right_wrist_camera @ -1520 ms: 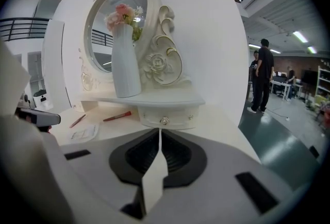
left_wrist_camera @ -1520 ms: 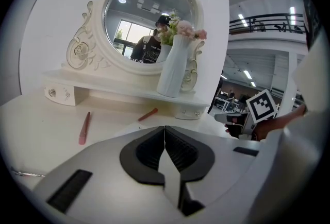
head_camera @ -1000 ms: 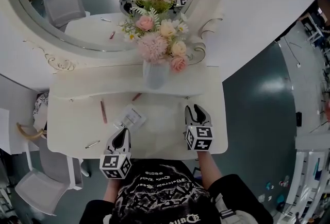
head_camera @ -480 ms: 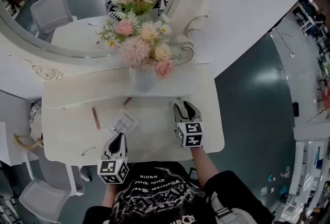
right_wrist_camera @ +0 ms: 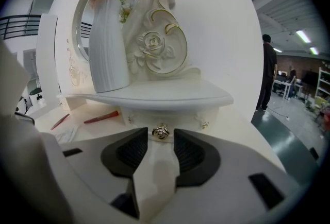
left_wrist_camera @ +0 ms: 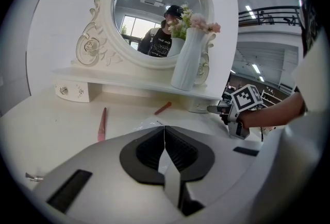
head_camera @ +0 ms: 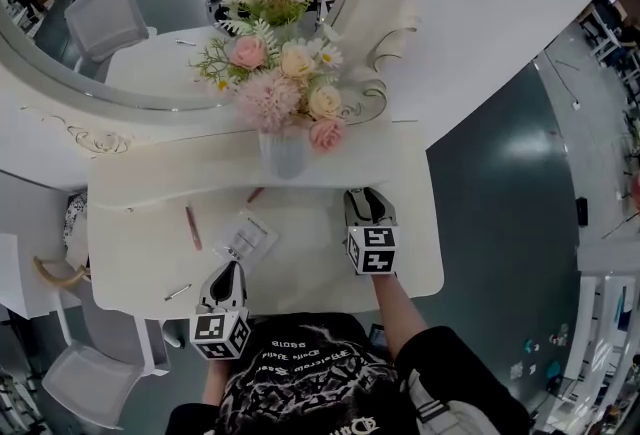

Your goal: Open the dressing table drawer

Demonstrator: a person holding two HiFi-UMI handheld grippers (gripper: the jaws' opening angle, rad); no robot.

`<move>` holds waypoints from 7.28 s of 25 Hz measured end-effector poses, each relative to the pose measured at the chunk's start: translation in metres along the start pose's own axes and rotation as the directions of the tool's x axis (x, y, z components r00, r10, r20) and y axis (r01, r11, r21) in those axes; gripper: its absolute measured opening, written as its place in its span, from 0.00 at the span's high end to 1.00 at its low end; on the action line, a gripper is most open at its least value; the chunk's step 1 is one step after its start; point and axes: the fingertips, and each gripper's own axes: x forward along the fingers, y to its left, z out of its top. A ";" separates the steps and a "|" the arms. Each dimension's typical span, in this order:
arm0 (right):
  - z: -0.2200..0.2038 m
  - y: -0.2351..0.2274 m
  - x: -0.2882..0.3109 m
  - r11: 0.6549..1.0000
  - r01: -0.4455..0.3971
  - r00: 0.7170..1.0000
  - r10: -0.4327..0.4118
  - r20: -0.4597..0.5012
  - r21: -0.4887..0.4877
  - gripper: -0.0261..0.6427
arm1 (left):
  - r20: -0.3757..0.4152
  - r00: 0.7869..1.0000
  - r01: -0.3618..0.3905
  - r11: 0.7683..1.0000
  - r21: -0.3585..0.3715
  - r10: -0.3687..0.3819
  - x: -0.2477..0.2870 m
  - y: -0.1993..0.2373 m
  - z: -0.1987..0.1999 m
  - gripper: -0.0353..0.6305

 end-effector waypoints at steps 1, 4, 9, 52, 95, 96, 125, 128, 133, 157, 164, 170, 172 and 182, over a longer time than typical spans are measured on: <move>0.001 0.000 0.001 1.000 0.002 1.000 -0.002 0.001 -0.003 0.73 | -0.002 1.000 -0.001 1.000 0.001 0.001 0.000 0.000 -0.001 0.92; 0.001 -0.001 0.004 1.000 0.009 1.000 -0.009 0.000 -0.013 0.74 | -0.009 1.000 -0.002 1.000 0.008 0.002 0.000 0.001 -0.002 0.92; 0.001 -0.002 0.008 1.000 0.014 1.000 -0.015 -0.006 -0.023 0.75 | -0.013 1.000 -0.006 1.000 0.009 0.006 0.000 0.003 -0.003 0.92; -0.008 0.003 -0.002 0.998 0.023 0.998 -0.026 -0.053 -0.058 0.81 | 0.018 1.000 -0.014 1.000 -0.023 0.014 -0.005 0.015 -0.005 0.92; -0.022 0.009 -0.020 0.996 0.031 0.996 -0.038 -0.084 -0.079 0.81 | 0.034 0.999 -0.007 0.999 -0.042 0.009 -0.007 0.019 -0.009 0.92; -0.023 0.009 -0.020 0.996 0.032 0.996 -0.038 -0.083 -0.078 0.81 | 0.034 0.999 -0.006 0.999 -0.043 0.008 -0.007 0.019 -0.009 0.92; -0.030 0.013 -0.031 0.997 0.047 0.994 -0.054 -0.094 -0.069 0.81 | 0.050 0.999 0.016 0.999 -0.051 -0.013 -0.006 0.019 -0.006 0.92; -0.031 0.014 -0.032 0.997 0.049 0.994 -0.055 -0.093 -0.067 0.81 | 0.051 0.999 0.018 0.999 -0.050 -0.015 -0.005 0.019 -0.006 0.92; -0.031 0.014 -0.033 0.997 0.051 0.994 -0.058 -0.097 -0.066 0.81 | 0.053 0.998 0.022 0.998 -0.050 -0.020 -0.005 0.019 -0.004 0.92; -0.035 0.017 -0.040 0.996 0.061 0.992 -0.068 -0.105 -0.068 0.81 | 0.054 0.998 0.043 0.997 -0.063 -0.040 -0.002 0.020 -0.005 0.92; -0.037 0.018 -0.043 0.996 0.062 0.992 -0.069 -0.108 -0.069 0.81 | 0.054 0.998 0.046 0.997 -0.068 -0.042 -0.003 0.021 -0.006 0.92; -0.038 0.019 -0.044 0.996 0.061 0.991 -0.069 -0.110 -0.072 0.81 | 0.055 0.997 0.049 0.996 -0.070 -0.045 -0.003 0.020 -0.006 0.92; -0.039 0.019 -0.045 0.995 0.062 0.991 -0.070 -0.112 -0.073 0.81 | 0.055 0.997 0.050 0.996 -0.070 -0.046 -0.003 0.021 -0.007 0.92; -0.040 0.020 -0.047 0.996 0.061 0.991 -0.068 -0.111 -0.069 0.81 | 0.057 0.997 0.052 0.996 -0.068 -0.048 -0.002 0.021 -0.006 0.92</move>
